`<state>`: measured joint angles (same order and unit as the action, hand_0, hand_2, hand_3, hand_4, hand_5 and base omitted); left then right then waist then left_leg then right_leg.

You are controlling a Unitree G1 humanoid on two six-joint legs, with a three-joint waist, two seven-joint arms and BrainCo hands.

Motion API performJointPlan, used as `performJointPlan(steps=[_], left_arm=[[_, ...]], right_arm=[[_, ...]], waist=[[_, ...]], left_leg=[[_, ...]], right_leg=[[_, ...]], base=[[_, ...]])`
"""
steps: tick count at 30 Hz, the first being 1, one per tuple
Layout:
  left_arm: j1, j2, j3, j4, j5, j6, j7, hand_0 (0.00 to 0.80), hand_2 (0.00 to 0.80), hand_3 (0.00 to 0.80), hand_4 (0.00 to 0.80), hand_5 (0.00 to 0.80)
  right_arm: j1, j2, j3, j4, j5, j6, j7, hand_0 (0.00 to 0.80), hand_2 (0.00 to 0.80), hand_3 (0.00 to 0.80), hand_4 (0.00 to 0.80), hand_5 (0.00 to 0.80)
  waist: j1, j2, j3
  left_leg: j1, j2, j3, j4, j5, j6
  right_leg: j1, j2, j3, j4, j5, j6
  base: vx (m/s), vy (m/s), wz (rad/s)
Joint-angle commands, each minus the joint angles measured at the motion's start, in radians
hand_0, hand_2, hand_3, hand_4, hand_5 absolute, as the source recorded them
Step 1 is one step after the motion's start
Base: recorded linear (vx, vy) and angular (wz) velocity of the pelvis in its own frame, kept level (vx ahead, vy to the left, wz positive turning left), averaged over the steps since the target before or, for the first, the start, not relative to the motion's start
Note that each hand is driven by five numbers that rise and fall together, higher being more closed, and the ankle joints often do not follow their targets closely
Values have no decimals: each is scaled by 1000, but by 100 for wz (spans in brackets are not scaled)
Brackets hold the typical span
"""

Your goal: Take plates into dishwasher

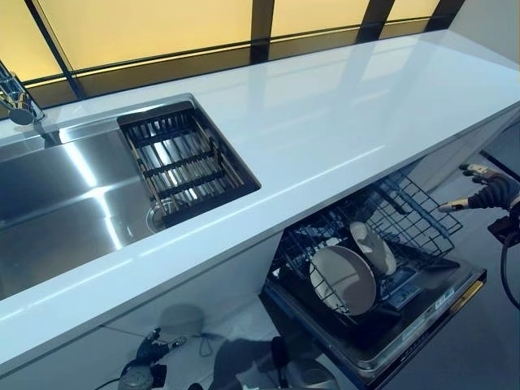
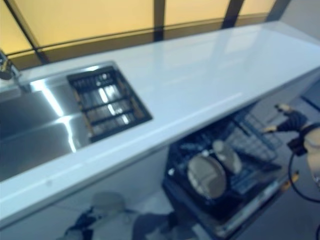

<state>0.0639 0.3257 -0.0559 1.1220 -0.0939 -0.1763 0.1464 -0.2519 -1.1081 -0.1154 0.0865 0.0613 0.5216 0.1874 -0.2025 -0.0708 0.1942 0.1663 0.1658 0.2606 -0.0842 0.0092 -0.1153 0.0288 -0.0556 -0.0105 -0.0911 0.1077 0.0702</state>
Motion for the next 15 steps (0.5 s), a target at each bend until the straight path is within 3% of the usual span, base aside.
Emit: performJointPlan(steps=[1, 3, 5, 7, 8, 10, 11, 13, 15], left_arm=[[54, 23, 18, 48, -38, -54, 71, 0, 0, 0, 0, 0], [69, 13, 23, 12, -58, -71, 82, 0, 0, 0, 0, 0], [52, 12, 32, -14, -63, -74, 76, 0, 0, 0, 0, 0], [19, 2, 44, -27, -63, -85, 67, 0, 0, 0, 0, 0], [5, 1, 42, -29, -60, -92, 66, 0, 0, 0, 0, 0], [-13, 4, 45, -37, -57, -84, 61, 0, 0, 0, 0, 0], [-42, 15, 40, -64, -73, -64, 60, 0, 0, 0, 0, 0], [-99, 33, 19, -74, -112, -41, 55, 0, 0, 0, 0, 0], [-136, 39, -3, -72, -143, -37, 55, 0, 0, 0, 0, 0]], right_arm=[[-60, -40, -89, 92, 46, -71, -199, 0, 0, 0, 0, 0], [-76, -29, -101, 126, 52, -68, -306, 0, 0, 0, 0, 0], [-77, -20, -116, 132, 29, -54, -345, 0, 0, 0, 0, 0], [-34, -25, -168, 159, 16, -82, -363, 0, 0, 0, 0, 0], [5, -28, -200, 165, 12, -87, -354, 0, 0, 0, 0, 0], [64, -34, -242, 169, 28, -107, -356, 0, 0, 0, 0, 0], [148, -28, -298, 169, 45, -129, -365, 0, 0, 0, 0, 0], [201, -15, -346, 175, 65, -147, -368, 0, 0, 0, 0, 0], [173, -20, -330, 193, 73, -151, -397, 0, 0, 0, 0, 0]], waist=[[90, -17, -27], [117, -3, 8], [120, -2, 37], [75, -5, 30], [54, -3, 20], [29, 0, 9], [-10, 10, -5], [-56, 32, -8], [-66, 57, 12]], left_leg=[[12, 24, -73, 25, -3, -1], [-73, 18, -64, 14, 54, -19], [-120, 14, -41, 45, 58, -26], [-79, 21, 28, 131, 21, -28], [-60, 30, 37, 178, 15, -33], [-32, 32, 34, 233, 13, -32], [19, 30, 21, 294, -3, -31], [81, 9, -19, 324, -30, -30], [97, -22, -88, 312, -81, -15]], right_leg=[[6, 18, -57, 107, -99, 10], [7, 15, -78, 67, -82, 17], [-3, 0, -95, 51, -73, 17], [-51, -31, -144, 45, -49, -5], [-69, -35, -158, 49, -46, -18], [-91, -32, -163, 58, -43, -34], [-135, -25, -163, 76, -40, -48], [-230, -19, -146, 106, -22, -50], [-307, 1, -114, 136, -6, -41]], base=[[-90, -89, 36], [-290, -68, 24], [-358, -4, 34], [-345, 94, 39], [-263, 72, 49], [-179, 21, 58], [-286, 35, 64], [-425, 88, 69], [-515, 192, 47]])
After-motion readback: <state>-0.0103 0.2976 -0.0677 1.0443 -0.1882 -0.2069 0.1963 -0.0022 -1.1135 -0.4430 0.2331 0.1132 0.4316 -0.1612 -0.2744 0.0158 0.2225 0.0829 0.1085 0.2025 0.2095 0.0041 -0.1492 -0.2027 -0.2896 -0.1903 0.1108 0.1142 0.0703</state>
